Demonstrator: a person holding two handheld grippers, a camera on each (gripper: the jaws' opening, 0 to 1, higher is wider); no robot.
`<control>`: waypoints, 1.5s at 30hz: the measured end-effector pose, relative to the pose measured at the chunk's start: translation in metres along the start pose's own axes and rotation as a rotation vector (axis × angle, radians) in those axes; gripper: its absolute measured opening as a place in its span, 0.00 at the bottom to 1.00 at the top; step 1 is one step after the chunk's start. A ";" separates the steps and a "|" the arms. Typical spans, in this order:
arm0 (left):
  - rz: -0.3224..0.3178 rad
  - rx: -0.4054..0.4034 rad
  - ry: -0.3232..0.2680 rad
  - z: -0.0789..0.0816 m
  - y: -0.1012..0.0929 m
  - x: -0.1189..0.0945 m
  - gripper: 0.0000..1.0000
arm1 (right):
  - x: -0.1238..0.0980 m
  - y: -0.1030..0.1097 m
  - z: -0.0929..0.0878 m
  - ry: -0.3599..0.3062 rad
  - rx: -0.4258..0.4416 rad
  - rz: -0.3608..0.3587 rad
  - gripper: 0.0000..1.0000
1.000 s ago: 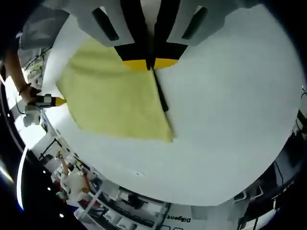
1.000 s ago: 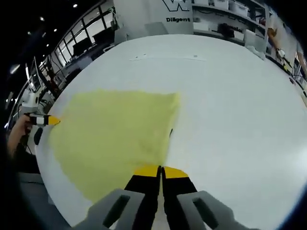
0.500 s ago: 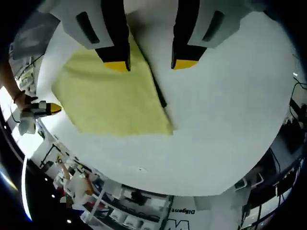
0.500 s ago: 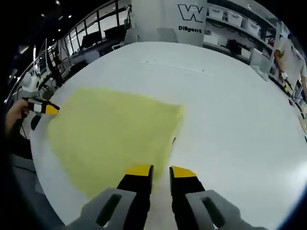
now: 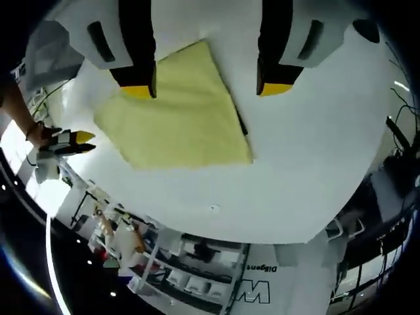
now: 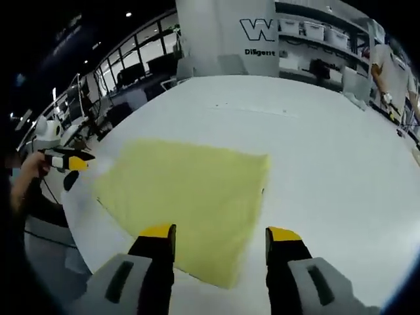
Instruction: Fold the garment on the visible template until the final outline fits inside the template.
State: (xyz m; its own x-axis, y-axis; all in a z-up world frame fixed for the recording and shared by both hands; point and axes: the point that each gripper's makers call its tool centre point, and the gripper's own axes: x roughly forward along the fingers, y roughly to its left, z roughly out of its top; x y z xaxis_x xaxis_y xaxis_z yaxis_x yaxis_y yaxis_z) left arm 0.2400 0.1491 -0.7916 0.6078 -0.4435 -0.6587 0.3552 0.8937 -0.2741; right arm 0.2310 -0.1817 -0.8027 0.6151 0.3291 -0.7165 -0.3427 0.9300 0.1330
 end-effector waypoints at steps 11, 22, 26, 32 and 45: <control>0.020 0.038 0.049 -0.028 -0.019 -0.025 0.88 | -0.032 0.034 -0.014 0.001 -0.052 0.038 0.77; -0.009 0.052 0.042 -0.041 -0.034 -0.039 0.97 | -0.057 0.048 -0.017 -0.058 -0.014 0.051 0.83; -0.016 0.061 0.054 -0.049 -0.042 -0.042 0.99 | -0.061 0.050 -0.025 -0.049 -0.019 0.042 0.86; -0.020 0.063 0.047 -0.053 -0.049 -0.047 0.99 | -0.069 0.052 -0.031 -0.045 -0.044 0.026 0.88; 0.007 0.080 0.048 -0.057 -0.046 -0.056 0.99 | -0.081 0.053 -0.036 -0.061 -0.031 0.016 0.89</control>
State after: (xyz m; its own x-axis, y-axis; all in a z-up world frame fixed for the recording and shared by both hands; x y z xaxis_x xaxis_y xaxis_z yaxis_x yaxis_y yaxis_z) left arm 0.1492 0.1361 -0.7821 0.5764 -0.4321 -0.6936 0.4083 0.8875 -0.2136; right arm 0.1380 -0.1647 -0.7623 0.6512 0.3546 -0.6710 -0.3744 0.9192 0.1224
